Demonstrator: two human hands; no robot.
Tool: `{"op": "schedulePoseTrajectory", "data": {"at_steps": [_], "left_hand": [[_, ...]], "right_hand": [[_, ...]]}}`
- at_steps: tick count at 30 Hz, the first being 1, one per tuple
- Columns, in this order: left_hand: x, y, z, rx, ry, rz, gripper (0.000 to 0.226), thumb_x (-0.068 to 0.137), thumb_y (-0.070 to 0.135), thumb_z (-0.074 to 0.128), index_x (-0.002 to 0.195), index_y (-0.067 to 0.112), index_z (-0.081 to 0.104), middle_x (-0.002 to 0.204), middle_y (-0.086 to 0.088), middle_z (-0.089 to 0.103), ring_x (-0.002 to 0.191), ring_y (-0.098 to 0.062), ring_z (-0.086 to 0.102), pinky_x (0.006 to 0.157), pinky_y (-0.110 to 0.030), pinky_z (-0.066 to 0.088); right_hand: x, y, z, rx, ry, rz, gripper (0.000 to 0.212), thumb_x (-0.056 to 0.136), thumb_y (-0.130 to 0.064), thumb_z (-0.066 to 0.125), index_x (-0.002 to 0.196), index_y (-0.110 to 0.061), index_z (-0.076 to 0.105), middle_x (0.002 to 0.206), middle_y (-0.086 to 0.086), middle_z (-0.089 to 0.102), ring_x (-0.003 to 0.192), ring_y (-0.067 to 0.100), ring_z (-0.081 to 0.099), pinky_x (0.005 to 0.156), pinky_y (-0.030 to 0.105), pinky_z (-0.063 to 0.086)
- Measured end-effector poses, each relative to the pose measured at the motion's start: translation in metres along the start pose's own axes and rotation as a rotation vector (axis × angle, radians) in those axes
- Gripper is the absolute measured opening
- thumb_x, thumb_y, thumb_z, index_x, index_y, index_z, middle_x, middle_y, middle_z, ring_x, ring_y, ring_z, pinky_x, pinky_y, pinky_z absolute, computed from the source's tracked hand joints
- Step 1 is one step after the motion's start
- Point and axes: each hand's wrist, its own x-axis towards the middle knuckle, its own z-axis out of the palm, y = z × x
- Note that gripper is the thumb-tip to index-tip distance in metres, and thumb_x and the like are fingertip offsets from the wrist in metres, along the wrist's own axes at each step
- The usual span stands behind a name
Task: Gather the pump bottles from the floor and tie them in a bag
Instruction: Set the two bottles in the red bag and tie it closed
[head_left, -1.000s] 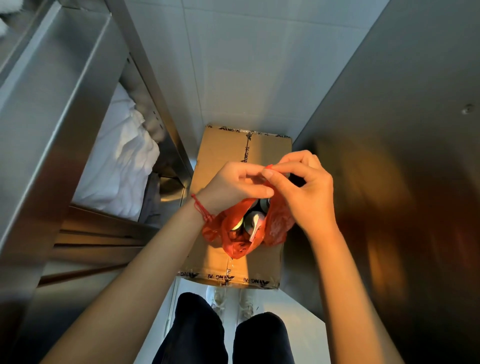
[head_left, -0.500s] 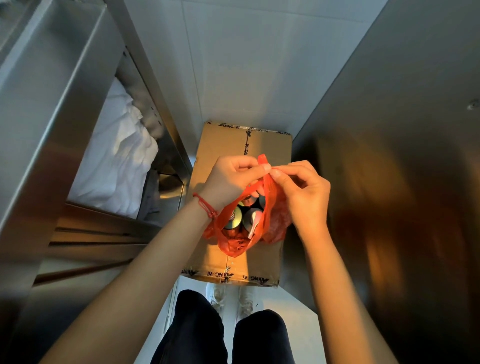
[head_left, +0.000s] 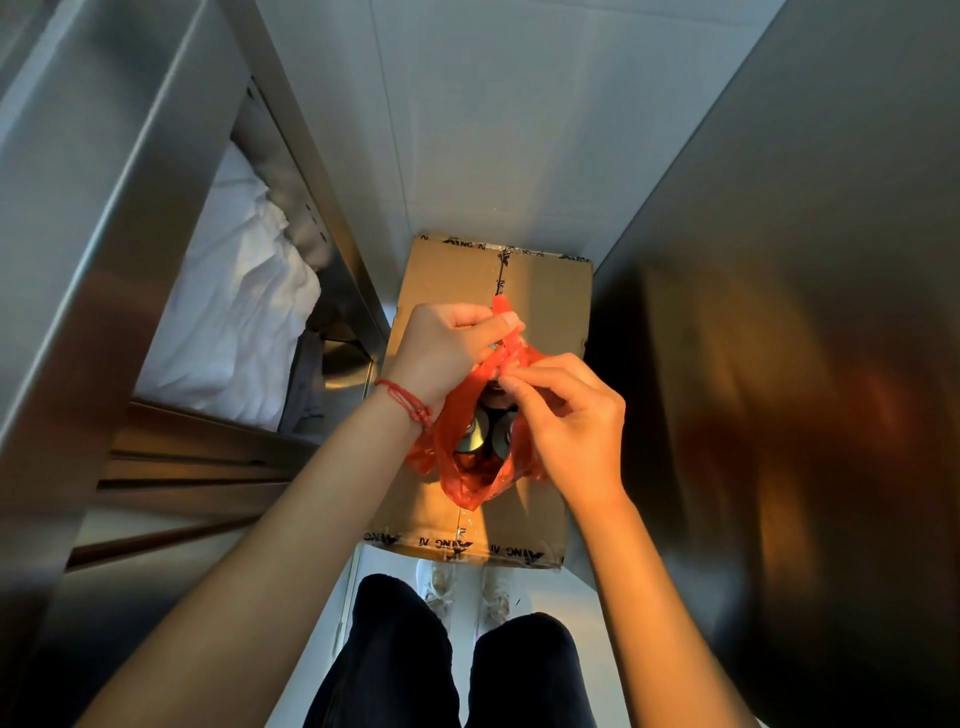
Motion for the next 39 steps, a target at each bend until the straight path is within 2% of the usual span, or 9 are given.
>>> {"op": "schedulePoseTrajectory", "data": {"at_steps": [7,9,11,16,19,25,29,34,39], "left_hand": [[0.002,-0.002,-0.007,0.164,-0.022,0.082,0.019,0.082,0.025,0.064,0.066,0.019,0.071,0.048,0.006,0.061,0.048,-0.005,0.055,0.051,-0.016,0.044],[0.001,-0.002,-0.008,0.175,-0.045,0.137,0.02,0.081,0.022,0.065,0.061,0.019,0.069,0.045,0.012,0.062,0.046,0.002,0.055,0.05,-0.01,0.041],[-0.001,-0.003,-0.007,0.138,-0.058,0.189,0.021,0.081,0.015,0.066,0.061,0.022,0.068,0.049,0.019,0.065,0.049,0.006,0.058,0.051,-0.005,0.04],[-0.003,-0.011,0.001,0.06,0.063,0.172,0.022,0.08,0.011,0.066,0.062,0.023,0.069,0.047,0.018,0.064,0.048,0.006,0.057,0.05,-0.006,0.042],[-0.002,-0.015,0.006,-0.006,0.148,0.085,0.028,0.079,0.015,0.067,0.054,0.026,0.068,0.04,0.013,0.059,0.041,0.003,0.052,0.045,-0.01,0.041],[-0.004,-0.017,0.014,-0.106,0.256,-0.034,0.023,0.078,0.02,0.069,0.056,0.018,0.069,0.049,0.0,0.061,0.048,-0.011,0.055,0.051,-0.019,0.046],[-0.007,-0.019,0.019,-0.164,0.293,-0.042,0.019,0.078,0.019,0.069,0.061,0.01,0.068,0.068,-0.016,0.059,0.063,-0.022,0.053,0.062,-0.029,0.046],[-0.011,-0.023,0.024,-0.192,0.316,0.004,0.025,0.08,0.015,0.067,0.078,-0.009,0.066,0.068,-0.016,0.054,0.064,-0.021,0.047,0.061,-0.027,0.042],[-0.012,-0.028,0.024,-0.116,0.373,0.077,0.027,0.083,0.013,0.063,0.062,-0.003,0.064,0.052,-0.008,0.056,0.051,-0.011,0.049,0.05,-0.013,0.042]], "right_hand": [[0.013,0.004,-0.002,-0.15,-0.115,0.204,0.053,0.064,-0.041,0.076,0.111,-0.041,0.051,0.101,-0.012,0.058,0.105,0.01,0.051,0.094,0.024,0.039],[0.017,0.007,-0.004,-0.149,-0.182,0.206,0.031,0.067,-0.037,0.076,0.096,-0.032,0.066,0.084,-0.012,0.06,0.092,0.014,0.056,0.087,0.037,0.045],[0.02,0.007,-0.003,-0.186,-0.164,0.192,0.013,0.07,-0.031,0.076,0.067,-0.026,0.064,0.064,-0.018,0.051,0.072,0.007,0.05,0.071,0.03,0.04],[0.022,0.011,0.001,-0.227,-0.131,0.276,0.046,0.073,-0.027,0.071,0.04,-0.025,0.04,0.04,-0.01,0.04,0.057,0.007,0.039,0.054,0.016,0.027],[0.024,0.009,0.003,-0.011,-0.149,0.455,0.033,0.075,-0.021,0.071,0.047,-0.009,0.057,0.039,-0.01,0.044,0.049,0.004,0.038,0.049,0.019,0.032],[0.027,0.0,-0.004,0.438,-0.146,0.779,0.012,0.075,-0.007,0.068,0.065,-0.012,0.071,0.055,0.002,0.067,0.056,0.019,0.059,0.058,0.026,0.048],[0.028,-0.004,-0.006,0.617,-0.151,0.898,0.011,0.074,-0.022,0.07,0.073,-0.011,0.072,0.064,0.009,0.066,0.061,0.023,0.06,0.063,0.031,0.049],[0.029,-0.006,-0.003,0.63,-0.065,0.917,0.026,0.076,-0.017,0.072,0.09,0.005,0.069,0.067,0.014,0.067,0.056,0.022,0.061,0.06,0.03,0.053],[0.024,-0.005,0.001,0.698,0.074,0.852,0.007,0.082,-0.009,0.063,0.077,-0.01,0.068,0.067,0.004,0.069,0.059,0.014,0.063,0.059,0.025,0.055]]}}
